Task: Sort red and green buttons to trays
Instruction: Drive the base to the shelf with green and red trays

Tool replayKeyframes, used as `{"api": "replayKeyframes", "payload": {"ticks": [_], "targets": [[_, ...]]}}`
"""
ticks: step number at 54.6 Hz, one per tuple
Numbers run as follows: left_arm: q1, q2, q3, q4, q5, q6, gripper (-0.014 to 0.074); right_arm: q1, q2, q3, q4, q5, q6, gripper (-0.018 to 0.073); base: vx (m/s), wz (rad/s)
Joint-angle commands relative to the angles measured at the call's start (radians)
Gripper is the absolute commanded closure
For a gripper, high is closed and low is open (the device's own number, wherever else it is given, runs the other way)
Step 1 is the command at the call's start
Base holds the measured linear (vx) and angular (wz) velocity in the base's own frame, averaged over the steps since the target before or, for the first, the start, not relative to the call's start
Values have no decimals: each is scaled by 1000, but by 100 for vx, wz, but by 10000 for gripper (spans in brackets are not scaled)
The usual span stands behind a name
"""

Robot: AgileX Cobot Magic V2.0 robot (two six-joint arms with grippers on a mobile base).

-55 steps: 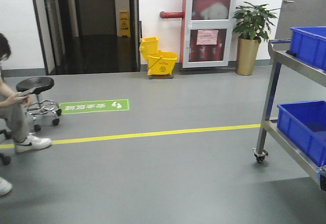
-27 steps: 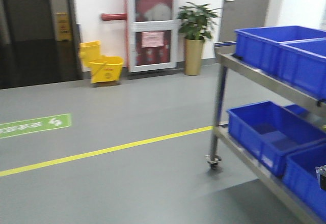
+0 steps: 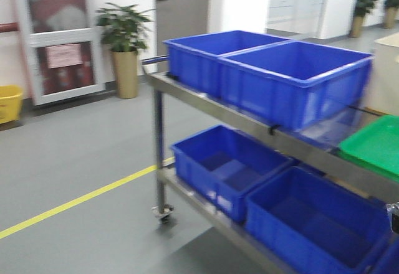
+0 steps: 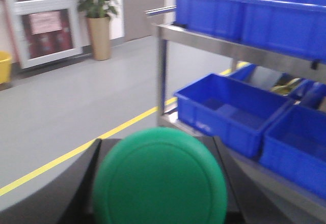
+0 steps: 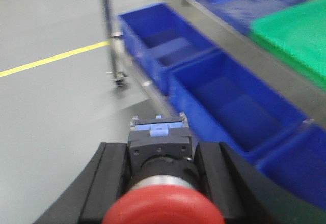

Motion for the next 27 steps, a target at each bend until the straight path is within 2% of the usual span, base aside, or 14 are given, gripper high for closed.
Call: {"api": "replayKeyframes", "payload": {"ticks": [1,27], "targets": [[-5,2,-29,-4,-88,-7,594,0,-6,-30,-12,-85,2,568,34,-71],[-5,2,-29,-4,-88,-7,594,0,-6,-30,-12,-85,2,568,31,-68]]}}
